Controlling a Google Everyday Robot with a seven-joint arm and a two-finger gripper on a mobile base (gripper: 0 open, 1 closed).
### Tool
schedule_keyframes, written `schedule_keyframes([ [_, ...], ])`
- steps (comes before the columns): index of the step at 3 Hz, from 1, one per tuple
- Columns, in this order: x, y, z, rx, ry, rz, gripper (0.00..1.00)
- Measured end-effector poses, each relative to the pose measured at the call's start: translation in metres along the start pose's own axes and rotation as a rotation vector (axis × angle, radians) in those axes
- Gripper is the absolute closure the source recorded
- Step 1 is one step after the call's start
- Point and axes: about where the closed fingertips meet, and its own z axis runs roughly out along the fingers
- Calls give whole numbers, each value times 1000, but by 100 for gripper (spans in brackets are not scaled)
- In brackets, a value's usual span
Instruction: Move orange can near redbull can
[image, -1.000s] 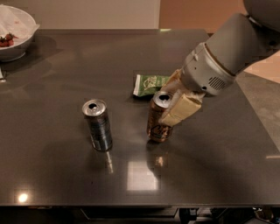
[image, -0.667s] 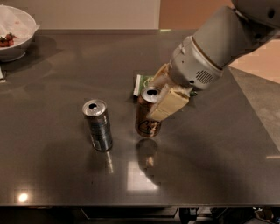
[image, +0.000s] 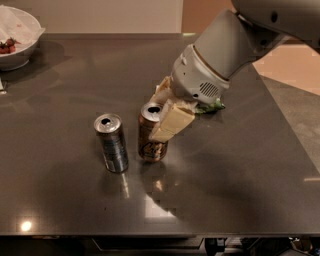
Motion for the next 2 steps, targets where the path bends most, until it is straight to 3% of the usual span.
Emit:
schedule_keyframes([
  [1, -4, 4, 17, -30, 17, -10, 100],
  [2, -5, 7, 29, -47, 32, -18, 82],
])
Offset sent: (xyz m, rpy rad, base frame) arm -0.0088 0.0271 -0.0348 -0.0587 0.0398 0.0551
